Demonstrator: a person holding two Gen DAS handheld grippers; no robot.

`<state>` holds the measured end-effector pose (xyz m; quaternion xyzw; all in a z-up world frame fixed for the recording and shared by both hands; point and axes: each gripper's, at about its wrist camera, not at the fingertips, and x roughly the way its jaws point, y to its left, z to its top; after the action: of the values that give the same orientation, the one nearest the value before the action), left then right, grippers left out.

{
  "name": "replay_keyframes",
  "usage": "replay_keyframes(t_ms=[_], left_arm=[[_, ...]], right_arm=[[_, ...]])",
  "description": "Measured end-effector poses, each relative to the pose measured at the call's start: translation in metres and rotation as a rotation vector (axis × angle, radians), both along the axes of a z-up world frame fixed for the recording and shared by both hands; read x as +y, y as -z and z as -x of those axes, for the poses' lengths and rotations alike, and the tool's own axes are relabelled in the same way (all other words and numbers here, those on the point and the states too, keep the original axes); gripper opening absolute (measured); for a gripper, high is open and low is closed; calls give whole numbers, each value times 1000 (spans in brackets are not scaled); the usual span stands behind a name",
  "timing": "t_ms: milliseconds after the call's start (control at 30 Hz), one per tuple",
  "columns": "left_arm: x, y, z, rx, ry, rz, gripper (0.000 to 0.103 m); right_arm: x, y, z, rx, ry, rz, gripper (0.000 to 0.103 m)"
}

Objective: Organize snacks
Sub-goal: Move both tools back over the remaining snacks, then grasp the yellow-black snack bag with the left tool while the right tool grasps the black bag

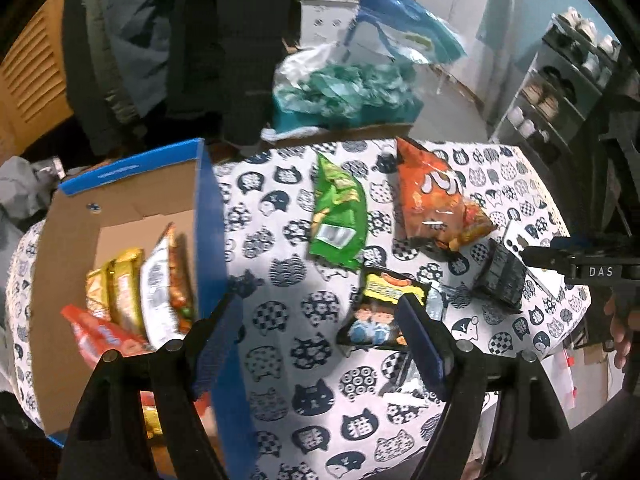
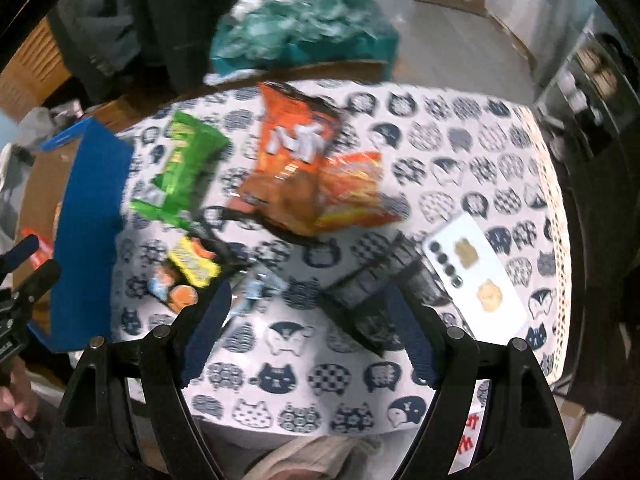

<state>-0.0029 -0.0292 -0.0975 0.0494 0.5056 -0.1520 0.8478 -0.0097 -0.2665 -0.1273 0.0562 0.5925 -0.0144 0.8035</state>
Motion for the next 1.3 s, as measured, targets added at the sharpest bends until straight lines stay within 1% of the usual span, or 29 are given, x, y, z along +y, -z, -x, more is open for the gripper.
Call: replay_keyframes(t_ms=[267, 500, 567, 667, 767, 867, 967, 1100, 1133, 1300], left_arm=[[-25, 29, -15, 78, 17, 13, 81], [-41, 49, -25, 108, 36, -20, 81], [-44, 54, -28, 116, 38, -34, 81], [-48, 62, -33, 127, 37, -49, 81], [-49, 67, -36, 139, 35, -50, 81], [-51, 70, -39, 155, 36, -33, 81], [-54, 71, -40, 163, 43, -27, 81], [-63, 77, -42, 184, 62, -30, 81], [-64, 78, -42, 193, 66, -28, 81], [-70, 86, -38, 237, 85, -9, 81]], right_arm=[[-45, 37, 4, 62, 149, -38, 79], [-68, 63, 4, 91, 233, -37, 80], [-74, 70, 3, 97, 265, -56, 80], [-85, 83, 2, 106, 332, -112, 80], [-90, 95, -1, 120, 367, -151, 80], [-92, 100, -7, 111, 376, -156, 80], [-88, 102, -17, 106, 356, -137, 80], [-73, 110, -36, 126, 281, -69, 81], [-70, 111, -39, 127, 268, -54, 83], [-48, 114, -57, 128, 197, 20, 84]])
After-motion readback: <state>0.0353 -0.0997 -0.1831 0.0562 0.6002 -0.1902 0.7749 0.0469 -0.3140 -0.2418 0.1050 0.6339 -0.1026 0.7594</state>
